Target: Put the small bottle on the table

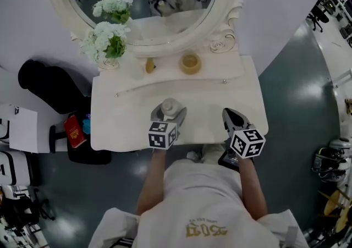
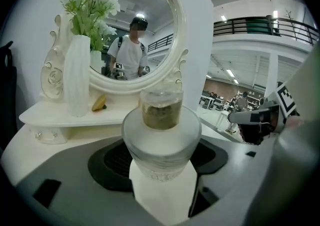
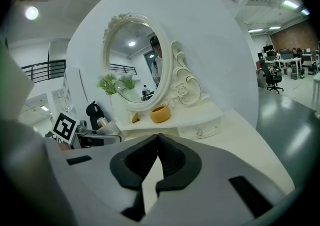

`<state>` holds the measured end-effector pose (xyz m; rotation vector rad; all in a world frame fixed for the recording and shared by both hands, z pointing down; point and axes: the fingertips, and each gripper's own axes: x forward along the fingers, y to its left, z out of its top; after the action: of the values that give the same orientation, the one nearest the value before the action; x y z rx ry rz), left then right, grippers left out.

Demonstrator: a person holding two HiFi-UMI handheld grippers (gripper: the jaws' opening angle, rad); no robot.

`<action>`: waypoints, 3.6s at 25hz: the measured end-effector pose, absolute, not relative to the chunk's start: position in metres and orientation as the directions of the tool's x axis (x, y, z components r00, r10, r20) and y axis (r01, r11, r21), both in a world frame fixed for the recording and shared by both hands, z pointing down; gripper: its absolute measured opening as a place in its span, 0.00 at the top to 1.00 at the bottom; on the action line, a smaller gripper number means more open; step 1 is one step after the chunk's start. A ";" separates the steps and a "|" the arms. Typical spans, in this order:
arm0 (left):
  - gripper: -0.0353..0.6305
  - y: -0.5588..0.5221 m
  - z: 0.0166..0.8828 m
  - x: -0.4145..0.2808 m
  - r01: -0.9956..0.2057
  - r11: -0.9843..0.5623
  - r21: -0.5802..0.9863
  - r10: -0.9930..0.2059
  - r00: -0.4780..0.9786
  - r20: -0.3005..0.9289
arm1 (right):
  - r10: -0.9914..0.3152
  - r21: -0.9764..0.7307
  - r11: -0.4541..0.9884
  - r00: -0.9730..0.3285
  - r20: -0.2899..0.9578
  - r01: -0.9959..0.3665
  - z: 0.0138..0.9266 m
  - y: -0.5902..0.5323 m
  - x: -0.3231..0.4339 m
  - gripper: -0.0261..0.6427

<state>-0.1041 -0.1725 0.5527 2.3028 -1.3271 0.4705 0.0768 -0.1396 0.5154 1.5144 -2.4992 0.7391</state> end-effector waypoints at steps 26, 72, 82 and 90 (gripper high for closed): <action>0.43 -0.205 0.589 -0.095 -0.876 -0.451 0.170 -0.675 0.459 0.578 | -0.738 -0.344 0.407 -0.527 0.422 -0.846 0.552 -0.185 0.077 0.94; 0.43 -0.219 0.686 -0.063 -0.815 -0.580 0.016 -0.541 0.399 0.741 | -0.618 -0.403 0.376 -0.550 0.561 -0.834 0.633 -0.216 0.082 0.94; 0.42 -0.219 0.687 -0.063 -0.820 -0.571 0.043 -0.528 0.406 0.745 | -0.627 -0.397 0.372 -0.543 0.559 -0.839 0.629 -0.210 0.087 0.94; 0.40 -0.213 0.686 -0.070 -0.846 -0.526 0.087 -0.548 0.416 0.725 | -0.648 -0.385 0.383 -0.541 0.536 -0.840 0.614 -0.202 0.086 0.94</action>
<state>-0.0698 -0.2129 0.6855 2.2319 -1.1852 0.9007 0.0859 -0.2024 0.6139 1.3070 -2.3496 0.9164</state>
